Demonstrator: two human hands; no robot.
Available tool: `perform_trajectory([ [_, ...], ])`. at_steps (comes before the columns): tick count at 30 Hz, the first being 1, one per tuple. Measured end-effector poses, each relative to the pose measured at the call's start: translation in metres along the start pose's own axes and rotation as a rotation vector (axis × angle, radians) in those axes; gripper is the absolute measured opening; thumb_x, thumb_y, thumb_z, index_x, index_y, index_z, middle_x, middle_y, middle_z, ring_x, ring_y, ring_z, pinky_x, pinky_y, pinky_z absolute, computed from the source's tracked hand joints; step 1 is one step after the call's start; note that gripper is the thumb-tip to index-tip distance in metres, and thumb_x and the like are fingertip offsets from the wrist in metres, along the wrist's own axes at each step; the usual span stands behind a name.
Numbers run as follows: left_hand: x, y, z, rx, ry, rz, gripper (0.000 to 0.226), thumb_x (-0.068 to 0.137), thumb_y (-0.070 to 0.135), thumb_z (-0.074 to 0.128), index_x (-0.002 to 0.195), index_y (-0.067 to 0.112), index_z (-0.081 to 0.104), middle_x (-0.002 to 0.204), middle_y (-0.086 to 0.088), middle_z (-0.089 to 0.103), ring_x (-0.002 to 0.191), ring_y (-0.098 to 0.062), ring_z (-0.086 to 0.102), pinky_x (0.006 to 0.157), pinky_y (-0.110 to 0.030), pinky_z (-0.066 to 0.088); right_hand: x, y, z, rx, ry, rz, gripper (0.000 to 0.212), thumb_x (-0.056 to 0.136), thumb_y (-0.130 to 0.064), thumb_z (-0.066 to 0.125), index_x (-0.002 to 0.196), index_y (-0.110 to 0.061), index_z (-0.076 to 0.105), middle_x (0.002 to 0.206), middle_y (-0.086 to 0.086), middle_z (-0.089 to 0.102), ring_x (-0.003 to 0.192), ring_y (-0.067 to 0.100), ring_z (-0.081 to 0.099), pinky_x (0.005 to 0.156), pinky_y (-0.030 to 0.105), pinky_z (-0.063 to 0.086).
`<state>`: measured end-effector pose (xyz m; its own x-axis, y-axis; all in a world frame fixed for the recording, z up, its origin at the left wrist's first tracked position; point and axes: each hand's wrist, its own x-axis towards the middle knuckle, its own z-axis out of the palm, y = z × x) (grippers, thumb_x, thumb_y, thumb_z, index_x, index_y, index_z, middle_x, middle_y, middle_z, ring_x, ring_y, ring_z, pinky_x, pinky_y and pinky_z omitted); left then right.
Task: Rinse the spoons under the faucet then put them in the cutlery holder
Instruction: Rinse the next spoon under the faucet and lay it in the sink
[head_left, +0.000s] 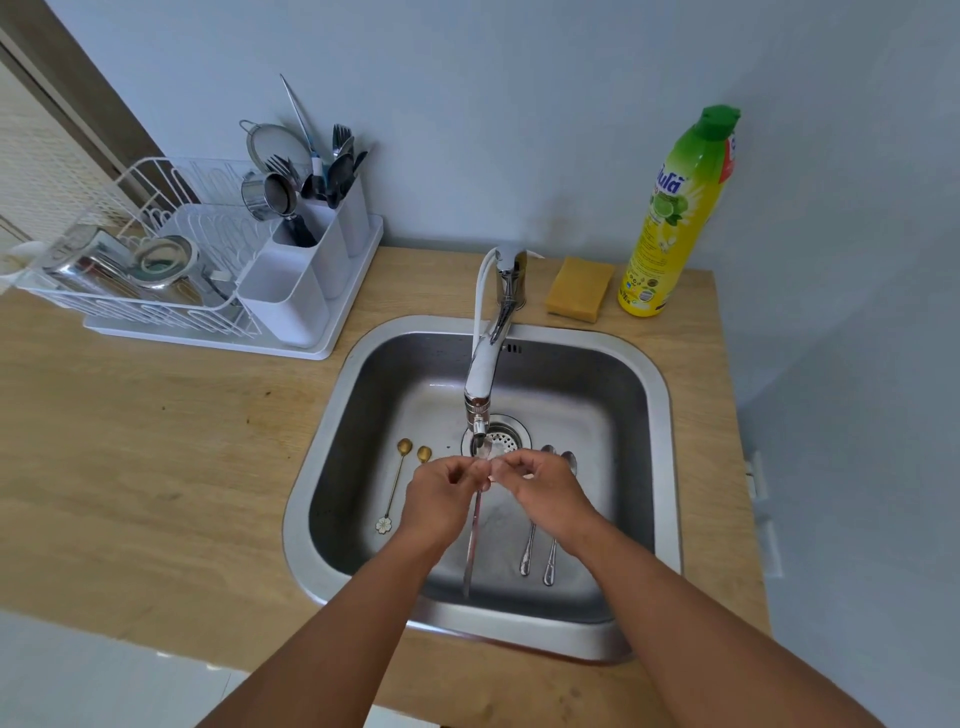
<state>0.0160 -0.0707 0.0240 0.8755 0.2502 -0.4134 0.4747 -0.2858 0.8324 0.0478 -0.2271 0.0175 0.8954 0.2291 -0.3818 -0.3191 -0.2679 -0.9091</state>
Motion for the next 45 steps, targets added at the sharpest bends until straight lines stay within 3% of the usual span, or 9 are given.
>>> perform_trajectory([
  [2, 0.001, -0.002, 0.0, -0.015, -0.008, -0.003, 0.019, 0.097, 0.038, 0.069, 0.083, 0.029, 0.079, 0.076, 0.012, 0.078, 0.075, -0.001, 0.073, 0.074, -0.02, 0.053, -0.002, 0.0, 0.001, 0.098, -0.027, 0.085, 0.011, 0.094, -0.037, 0.071, 0.09, -0.033, 0.081, 0.066, -0.02, 0.069, 0.049, 0.004, 0.044, 0.045, 0.017, 0.036],
  [5, 0.0, -0.003, -0.002, -0.057, -0.031, -0.043, 0.021, 0.093, 0.041, 0.072, 0.087, 0.023, 0.081, 0.078, 0.011, 0.079, 0.078, -0.002, 0.074, 0.077, -0.021, 0.053, -0.002, 0.003, -0.001, 0.135, -0.052, 0.131, 0.01, 0.092, -0.038, 0.074, 0.093, -0.032, 0.082, 0.06, -0.02, 0.062, 0.051, 0.007, 0.032, 0.043, 0.022, 0.029],
  [12, -0.001, 0.001, 0.001, -0.116, 0.007, -0.132, 0.03, 0.087, 0.052, 0.074, 0.086, 0.024, 0.08, 0.077, 0.017, 0.078, 0.079, 0.003, 0.071, 0.069, -0.017, 0.046, -0.001, -0.005, -0.001, 0.179, -0.018, 0.166, 0.007, 0.092, -0.037, 0.074, 0.093, -0.034, 0.081, 0.069, -0.025, 0.066, 0.07, 0.006, 0.052, 0.049, 0.021, 0.041],
  [17, -0.003, -0.002, 0.003, -0.098, -0.079, -0.136, 0.016, 0.094, 0.041, 0.073, 0.091, 0.026, 0.079, 0.081, 0.018, 0.078, 0.083, 0.001, 0.073, 0.072, -0.016, 0.051, 0.005, -0.009, 0.001, 0.059, 0.0, 0.177, 0.016, 0.095, -0.033, 0.066, 0.087, -0.026, 0.079, 0.056, -0.025, 0.063, 0.053, -0.002, 0.054, 0.049, 0.019, 0.041],
  [21, -0.008, -0.012, -0.001, 0.029, -0.167, -0.072, 0.014, 0.098, 0.037, 0.069, 0.092, 0.029, 0.078, 0.085, 0.022, 0.077, 0.082, 0.009, 0.069, 0.072, -0.014, 0.047, 0.014, -0.009, 0.0, 0.072, 0.088, 0.218, 0.018, 0.094, -0.037, 0.067, 0.09, -0.021, 0.077, 0.044, -0.019, 0.052, 0.052, 0.006, 0.045, 0.053, 0.025, 0.04],
  [28, -0.008, -0.015, -0.011, 0.083, -0.101, -0.121, 0.02, 0.096, 0.047, 0.067, 0.089, 0.031, 0.077, 0.086, 0.015, 0.077, 0.09, -0.004, 0.068, 0.069, -0.02, 0.048, 0.019, -0.014, 0.004, 0.067, 0.134, 0.212, 0.022, 0.096, -0.041, 0.064, 0.09, -0.024, 0.076, 0.046, -0.017, 0.047, 0.056, 0.01, 0.046, 0.059, 0.031, 0.047],
  [33, -0.002, -0.007, -0.013, -0.035, -0.107, -0.176, 0.02, 0.099, 0.043, 0.065, 0.1, 0.028, 0.079, 0.085, 0.018, 0.079, 0.096, -0.002, 0.067, 0.091, -0.03, 0.049, 0.013, -0.012, 0.017, 0.073, 0.083, 0.2, 0.021, 0.096, -0.035, 0.063, 0.091, -0.02, 0.076, 0.044, -0.022, 0.054, 0.05, 0.001, 0.045, 0.052, 0.022, 0.038],
  [38, 0.004, 0.007, -0.015, -0.157, -0.092, -0.257, 0.027, 0.1, 0.045, 0.063, 0.098, 0.026, 0.082, 0.087, 0.013, 0.079, 0.09, -0.011, 0.063, 0.072, -0.026, 0.046, 0.015, -0.011, 0.023, 0.091, 0.078, 0.192, 0.018, 0.097, -0.027, 0.063, 0.092, -0.018, 0.078, 0.051, -0.02, 0.059, 0.049, -0.002, 0.046, 0.053, 0.019, 0.036],
  [45, -0.001, 0.003, -0.02, -0.031, -0.22, -0.302, 0.03, 0.101, 0.047, 0.059, 0.091, 0.036, 0.084, 0.104, 0.008, 0.076, 0.103, -0.021, 0.061, 0.077, -0.033, 0.047, 0.032, -0.027, -0.002, 0.216, 0.204, 0.247, 0.017, 0.097, -0.035, 0.067, 0.093, -0.021, 0.075, 0.058, -0.016, 0.059, 0.06, 0.009, 0.051, 0.05, 0.025, 0.04],
])
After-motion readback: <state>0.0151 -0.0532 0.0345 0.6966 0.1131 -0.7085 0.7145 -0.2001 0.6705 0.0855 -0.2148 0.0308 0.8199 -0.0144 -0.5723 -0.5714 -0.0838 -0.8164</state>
